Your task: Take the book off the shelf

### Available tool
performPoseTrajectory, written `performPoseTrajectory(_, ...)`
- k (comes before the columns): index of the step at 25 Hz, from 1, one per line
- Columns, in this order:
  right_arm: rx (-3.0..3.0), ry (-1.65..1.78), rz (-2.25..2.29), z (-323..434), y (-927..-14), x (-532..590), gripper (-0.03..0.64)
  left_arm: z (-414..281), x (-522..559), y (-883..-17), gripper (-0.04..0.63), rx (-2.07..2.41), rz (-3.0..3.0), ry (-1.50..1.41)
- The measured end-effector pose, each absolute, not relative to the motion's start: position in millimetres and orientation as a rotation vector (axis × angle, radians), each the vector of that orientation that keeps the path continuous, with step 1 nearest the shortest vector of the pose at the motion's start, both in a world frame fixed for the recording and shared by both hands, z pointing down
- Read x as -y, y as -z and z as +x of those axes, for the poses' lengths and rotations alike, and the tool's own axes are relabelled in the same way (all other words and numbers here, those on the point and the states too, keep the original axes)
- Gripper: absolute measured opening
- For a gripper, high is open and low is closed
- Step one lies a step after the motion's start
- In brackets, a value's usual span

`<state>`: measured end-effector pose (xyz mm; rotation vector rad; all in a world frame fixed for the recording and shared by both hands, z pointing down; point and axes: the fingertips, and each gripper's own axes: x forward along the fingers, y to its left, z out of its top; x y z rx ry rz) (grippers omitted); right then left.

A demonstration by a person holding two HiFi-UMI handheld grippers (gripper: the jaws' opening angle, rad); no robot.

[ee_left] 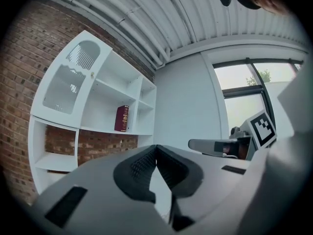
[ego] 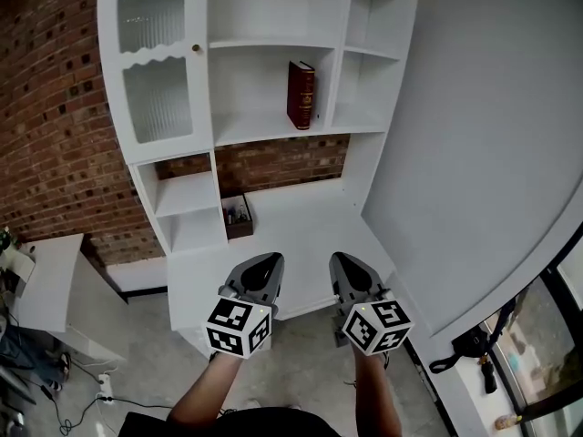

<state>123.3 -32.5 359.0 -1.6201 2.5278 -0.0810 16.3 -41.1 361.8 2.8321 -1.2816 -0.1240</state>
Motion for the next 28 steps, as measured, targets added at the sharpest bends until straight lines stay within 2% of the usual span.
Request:
performPoseTrajectory(17, -2.577, 0.105, -1.579, 150.1, -378.6, 19.3, 0.021, 56.4, 11.3, -372.4, 0.017, 1.309, 2.884, 0.053)
performPoseTrajectory(28, -2.582, 0.120, -1.548, 143.7, -378.8, 44.9, 0.021, 45.7, 33.6, -373.0, 0.017, 1.357, 2.855, 0.058)
